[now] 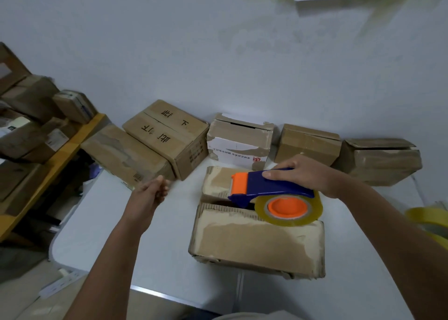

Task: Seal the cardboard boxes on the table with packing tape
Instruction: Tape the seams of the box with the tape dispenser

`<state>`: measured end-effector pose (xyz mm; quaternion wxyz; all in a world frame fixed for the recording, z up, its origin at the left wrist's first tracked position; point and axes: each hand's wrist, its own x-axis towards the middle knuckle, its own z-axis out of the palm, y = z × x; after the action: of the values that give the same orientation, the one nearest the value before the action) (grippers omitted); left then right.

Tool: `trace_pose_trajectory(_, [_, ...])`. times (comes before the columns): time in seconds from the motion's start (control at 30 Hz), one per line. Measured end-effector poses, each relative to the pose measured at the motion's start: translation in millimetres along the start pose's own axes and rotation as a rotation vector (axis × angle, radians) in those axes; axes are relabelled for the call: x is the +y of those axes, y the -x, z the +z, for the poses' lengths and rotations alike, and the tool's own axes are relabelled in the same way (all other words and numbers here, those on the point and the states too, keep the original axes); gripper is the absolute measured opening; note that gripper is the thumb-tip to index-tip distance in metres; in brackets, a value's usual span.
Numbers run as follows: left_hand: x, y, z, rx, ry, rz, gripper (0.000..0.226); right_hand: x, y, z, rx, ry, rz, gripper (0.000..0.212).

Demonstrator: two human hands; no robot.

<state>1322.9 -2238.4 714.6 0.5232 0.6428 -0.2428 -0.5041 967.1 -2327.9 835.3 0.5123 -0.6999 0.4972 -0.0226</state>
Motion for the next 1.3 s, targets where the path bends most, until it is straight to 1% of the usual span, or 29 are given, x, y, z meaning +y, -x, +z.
trace_pose_trajectory(0.13, [7, 3, 5, 0.028, 0.072, 0.003, 0.022, -11, 0, -8, -0.008, -0.01, -0.012, 0.045])
trace_pose_trajectory(0.23, [8, -2, 11, 0.066, 0.106, -0.001, 0.018, -17, -7, -10, 0.042, 0.055, 0.012, 0.043])
trace_pose_trajectory(0.3, [3, -6, 12, 0.067, 0.075, -0.014, 0.017, -12, -16, -4, 0.068, 0.162, 0.007, 0.04])
trace_pose_trajectory(0.37, [-6, -9, 11, 0.061, 0.008, -0.043, 0.014, 0, -24, 9, 0.017, 0.263, 0.028, 0.036])
trace_pose_trajectory(0.4, [-10, -9, 10, 0.06, -0.023, -0.056, 0.013, 8, -26, 16, -0.013, 0.276, 0.046, 0.034])
trace_pose_trajectory(0.47, [-19, -8, 7, 0.064, -0.065, -0.071, 0.011, 24, -29, 27, -0.008, 0.273, 0.066, 0.038])
trace_pose_trajectory(0.63, [-35, -9, 6, 0.067, -0.092, -0.084, 0.012, 44, -30, 41, 0.089, 0.242, 0.077, 0.047])
trace_pose_trajectory(0.7, [-38, -12, 8, 0.075, -0.085, -0.094, 0.013, 47, -30, 41, 0.115, 0.204, 0.087, 0.042])
trace_pose_trajectory(0.8, [-41, -18, 11, 0.075, -0.033, -0.126, 0.011, 52, -29, 39, 0.135, 0.135, 0.1, 0.023])
trace_pose_trajectory(0.87, [-44, -20, 12, 0.069, 0.004, -0.146, 0.01, 52, -29, 40, 0.143, 0.136, 0.097, 0.02])
trace_pose_trajectory(0.97, [-56, -24, 11, 0.061, 0.025, -0.164, 0.01, 49, -30, 41, 0.156, 0.168, 0.11, 0.023])
trace_pose_trajectory(1.1, [-77, -27, 17, 0.072, -0.018, -0.184, 0.008, 46, -31, 42, 0.172, 0.169, 0.121, 0.042])
trace_pose_trajectory(1.2, [-95, -30, 28, 0.048, -0.069, -0.22, 0.01, 45, -30, 43, 0.174, 0.173, 0.132, 0.045])
trace_pose_trajectory(1.3, [-107, -29, 43, -0.032, -0.123, -0.237, 0.016, 44, -30, 44, 0.192, 0.174, 0.147, 0.045])
